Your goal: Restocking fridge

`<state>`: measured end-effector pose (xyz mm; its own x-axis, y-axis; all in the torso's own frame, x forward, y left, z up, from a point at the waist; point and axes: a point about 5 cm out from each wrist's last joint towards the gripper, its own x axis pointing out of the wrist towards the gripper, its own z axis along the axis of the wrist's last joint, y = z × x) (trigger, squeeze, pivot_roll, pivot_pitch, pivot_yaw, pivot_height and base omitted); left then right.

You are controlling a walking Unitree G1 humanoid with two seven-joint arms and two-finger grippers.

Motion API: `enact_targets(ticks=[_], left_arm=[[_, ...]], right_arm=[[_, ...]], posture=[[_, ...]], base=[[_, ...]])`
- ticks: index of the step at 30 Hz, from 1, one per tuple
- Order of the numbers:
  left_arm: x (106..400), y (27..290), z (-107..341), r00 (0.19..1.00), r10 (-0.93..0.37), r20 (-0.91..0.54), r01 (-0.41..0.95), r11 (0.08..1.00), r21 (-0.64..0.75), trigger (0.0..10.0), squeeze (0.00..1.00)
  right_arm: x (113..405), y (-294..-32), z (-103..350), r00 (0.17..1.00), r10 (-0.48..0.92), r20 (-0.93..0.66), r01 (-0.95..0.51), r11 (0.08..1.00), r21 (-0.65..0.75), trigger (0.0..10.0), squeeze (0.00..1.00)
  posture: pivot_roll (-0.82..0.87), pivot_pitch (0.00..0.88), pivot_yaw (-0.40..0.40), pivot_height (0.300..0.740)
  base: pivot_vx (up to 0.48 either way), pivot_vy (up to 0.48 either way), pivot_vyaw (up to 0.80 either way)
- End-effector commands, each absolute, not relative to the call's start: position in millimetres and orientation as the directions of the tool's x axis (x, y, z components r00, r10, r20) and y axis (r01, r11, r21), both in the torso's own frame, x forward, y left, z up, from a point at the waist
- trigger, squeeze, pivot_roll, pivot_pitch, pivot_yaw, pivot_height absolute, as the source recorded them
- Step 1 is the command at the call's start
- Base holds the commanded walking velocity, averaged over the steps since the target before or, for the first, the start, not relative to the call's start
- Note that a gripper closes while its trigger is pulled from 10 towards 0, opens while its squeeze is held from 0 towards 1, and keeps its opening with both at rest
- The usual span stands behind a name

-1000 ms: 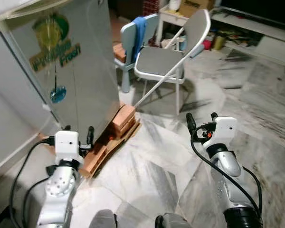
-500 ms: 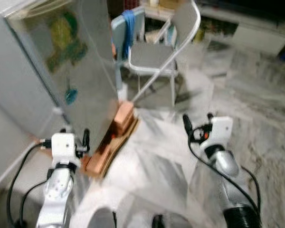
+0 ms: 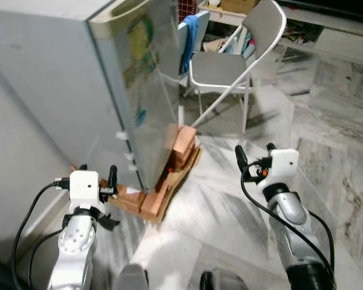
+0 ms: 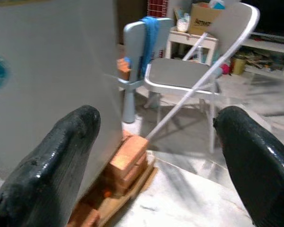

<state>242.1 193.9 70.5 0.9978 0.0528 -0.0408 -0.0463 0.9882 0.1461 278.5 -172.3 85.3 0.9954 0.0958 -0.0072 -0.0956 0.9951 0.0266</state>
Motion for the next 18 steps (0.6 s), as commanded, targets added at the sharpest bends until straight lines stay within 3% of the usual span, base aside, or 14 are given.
enact_targets(ticks=[1, 3, 9, 14, 18], left_arm=[[240.3, 197.4, 68.5, 0.997, 0.064, -0.051, -0.056, 0.988, 0.147, 10.0, 0.0], [240.7, 196.9, 69.2, 0.997, 0.062, -0.048, -0.055, 0.988, 0.145, 10.0, 0.0], [238.6, 191.5, 70.9, 0.999, 0.019, -0.035, -0.014, 0.991, 0.13, 10.0, 0.0], [236.7, 190.2, 71.1, 0.999, 0.005, -0.033, -0.001, 0.992, 0.125, 10.0, 0.0], [237.3, 189.8, 72.0, 1.0, 0.002, -0.029, 0.001, 0.993, 0.122, 10.0, 0.0]], right_arm=[[280.2, -167.6, 90.0, 0.994, 0.11, 0.016, -0.111, 0.994, 0.017, 10.0, 0.0], [280.6, -166.7, 89.6, 0.994, 0.112, 0.011, -0.112, 0.993, 0.021, 10.0, 0.0], [281.3, -166.8, 88.9, 0.994, 0.109, 0.002, -0.109, 0.994, 0.033, 10.0, 0.0], [280.1, -166.7, 88.5, 0.994, 0.106, -0.001, -0.106, 0.994, 0.037, 10.0, 0.0], [280.2, -166.6, 88.8, 0.994, 0.11, -0.001, -0.11, 0.993, 0.034, 10.0, 0.0]], posture=[[0.09, 0.099, -0.041, 0.74], [0.09, 0.099, -0.041, 0.74], [0.09, 0.111, -0.039, 0.74], [0.08, 0.113, -0.039, 0.74], [0.08, 0.116, -0.04, 0.74]], base=[[0.0, 0.0, 0.0], [0.0, 0.0, 0.0], [0.0, 0.0, -0.8], [0.292, 0.0, -0.67], [0.353, 0.0, 0.0]])
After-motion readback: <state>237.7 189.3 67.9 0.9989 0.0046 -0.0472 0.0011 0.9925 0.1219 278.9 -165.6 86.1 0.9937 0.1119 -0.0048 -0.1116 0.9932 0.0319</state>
